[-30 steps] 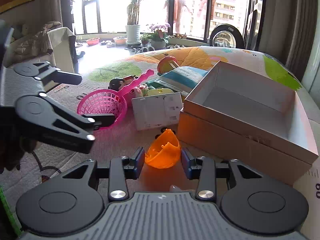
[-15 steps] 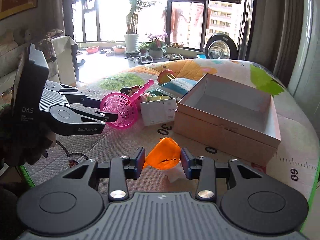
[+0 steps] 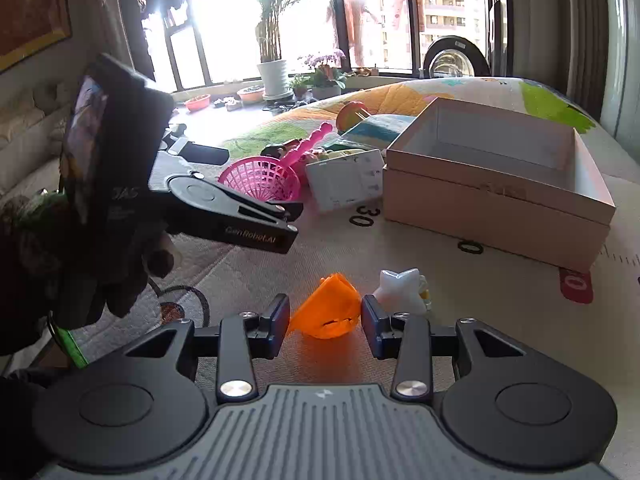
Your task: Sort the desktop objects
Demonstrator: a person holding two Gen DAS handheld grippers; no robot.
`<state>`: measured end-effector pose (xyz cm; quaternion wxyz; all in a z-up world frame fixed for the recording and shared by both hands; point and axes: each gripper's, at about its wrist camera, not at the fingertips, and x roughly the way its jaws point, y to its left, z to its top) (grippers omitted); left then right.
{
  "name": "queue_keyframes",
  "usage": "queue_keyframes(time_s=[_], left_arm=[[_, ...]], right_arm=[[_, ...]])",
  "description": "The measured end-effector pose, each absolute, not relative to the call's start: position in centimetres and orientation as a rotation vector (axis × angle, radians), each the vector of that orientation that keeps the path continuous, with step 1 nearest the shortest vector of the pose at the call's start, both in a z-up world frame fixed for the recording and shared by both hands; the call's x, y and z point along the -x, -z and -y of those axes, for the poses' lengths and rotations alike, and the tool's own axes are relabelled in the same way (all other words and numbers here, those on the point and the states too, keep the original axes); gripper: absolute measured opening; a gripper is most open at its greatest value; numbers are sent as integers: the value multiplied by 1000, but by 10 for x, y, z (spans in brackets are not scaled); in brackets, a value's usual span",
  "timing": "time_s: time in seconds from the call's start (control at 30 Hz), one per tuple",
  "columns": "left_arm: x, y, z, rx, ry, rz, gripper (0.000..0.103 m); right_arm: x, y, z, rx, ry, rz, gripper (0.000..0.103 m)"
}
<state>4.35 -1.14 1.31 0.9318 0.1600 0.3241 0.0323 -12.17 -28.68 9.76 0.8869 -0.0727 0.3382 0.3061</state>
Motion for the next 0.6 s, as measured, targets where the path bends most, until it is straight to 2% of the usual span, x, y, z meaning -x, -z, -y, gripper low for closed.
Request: queue_keyframes(time_s=[0.1,0.13,0.17,0.53,0.6], left_arm=[[-50,-13,-5,-256,-51,-688,101],[-50,-13,-7,-253,-47,-684,97],[-49,-14,-9,-257,-40,-680,84],[-10,-21,-17,-236,30,-658,85],[-6,-25,-17,-226,33,-655,85]], right_arm=[[132,-102,290,231,-590,-643,59],[135,-103,290,249,-583,-626,67],[137,-103,289,264,-585,-617,69],[123,-87,269,293,-645,-715,70],[122,-84,264,308,-650,-738,57]])
